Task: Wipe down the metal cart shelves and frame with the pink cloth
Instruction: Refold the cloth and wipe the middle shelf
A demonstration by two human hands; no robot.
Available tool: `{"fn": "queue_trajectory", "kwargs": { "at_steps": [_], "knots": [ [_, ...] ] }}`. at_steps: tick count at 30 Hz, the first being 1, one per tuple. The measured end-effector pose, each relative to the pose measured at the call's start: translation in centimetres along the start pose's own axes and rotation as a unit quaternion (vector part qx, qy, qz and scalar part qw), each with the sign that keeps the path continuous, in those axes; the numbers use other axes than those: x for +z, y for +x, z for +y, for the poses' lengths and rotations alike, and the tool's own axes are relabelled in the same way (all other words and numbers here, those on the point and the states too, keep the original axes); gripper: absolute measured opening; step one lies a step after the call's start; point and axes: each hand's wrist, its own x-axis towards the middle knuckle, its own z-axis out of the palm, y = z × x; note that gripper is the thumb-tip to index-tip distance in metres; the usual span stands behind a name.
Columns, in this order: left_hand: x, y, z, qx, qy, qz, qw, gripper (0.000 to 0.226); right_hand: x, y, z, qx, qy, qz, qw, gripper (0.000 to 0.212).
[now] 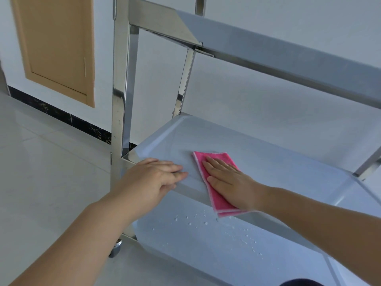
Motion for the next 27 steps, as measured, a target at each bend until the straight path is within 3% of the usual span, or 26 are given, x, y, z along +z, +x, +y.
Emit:
{"fn": "queue_trajectory", "kwargs": {
  "at_steps": [1, 4, 5, 8, 16, 19, 23, 25, 27],
  "knots": [
    [0.0, 0.0, 0.0, -0.001, -0.002, 0.002, 1.000, 0.043, 0.1, -0.2, -0.5, 0.024, 0.021, -0.013, 0.999, 0.105],
    [-0.4, -0.1, 0.1, 0.003, -0.003, 0.007, 1.000, 0.049, -0.8, -0.5, -1.8, 0.076, 0.065, -0.068, 0.993, 0.061],
    [-0.7, -0.3, -0.1, -0.002, 0.000, 0.007, 1.000, 0.054, -0.9, -0.6, -1.8, 0.079, 0.072, -0.071, 0.992, 0.055],
    [-1.3, -0.9, -1.6, -0.036, -0.003, 0.020, 0.999, 0.067, -1.2, -0.4, -2.0, 0.067, 0.067, -0.086, 0.992, 0.055],
    [-1.4, -1.2, -2.4, -0.044, -0.016, 0.047, 0.998, 0.052, -2.1, 3.4, -2.0, 0.016, 0.078, -0.099, 0.992, 0.053],
    [-1.4, -1.2, -2.4, -0.033, -0.010, 0.064, 0.997, 0.047, -1.6, 5.4, -0.6, 0.005, 0.065, -0.094, 0.993, 0.071],
    [-1.2, -1.3, -2.4, -0.021, 0.003, 0.064, 0.998, 0.042, -1.2, 7.7, 1.8, -0.015, 0.022, -0.074, 0.997, 0.078],
    [-1.2, -1.2, -2.5, -0.020, -0.008, 0.059, 0.998, 0.041, -1.2, 8.7, 2.9, 0.020, 0.067, -0.043, 0.997, 0.058],
    [-1.1, -1.2, -2.5, -0.020, -0.018, 0.057, 0.998, 0.042, -1.3, 9.8, 4.1, 0.056, 0.040, -0.067, 0.995, 0.048]
  ]
}}
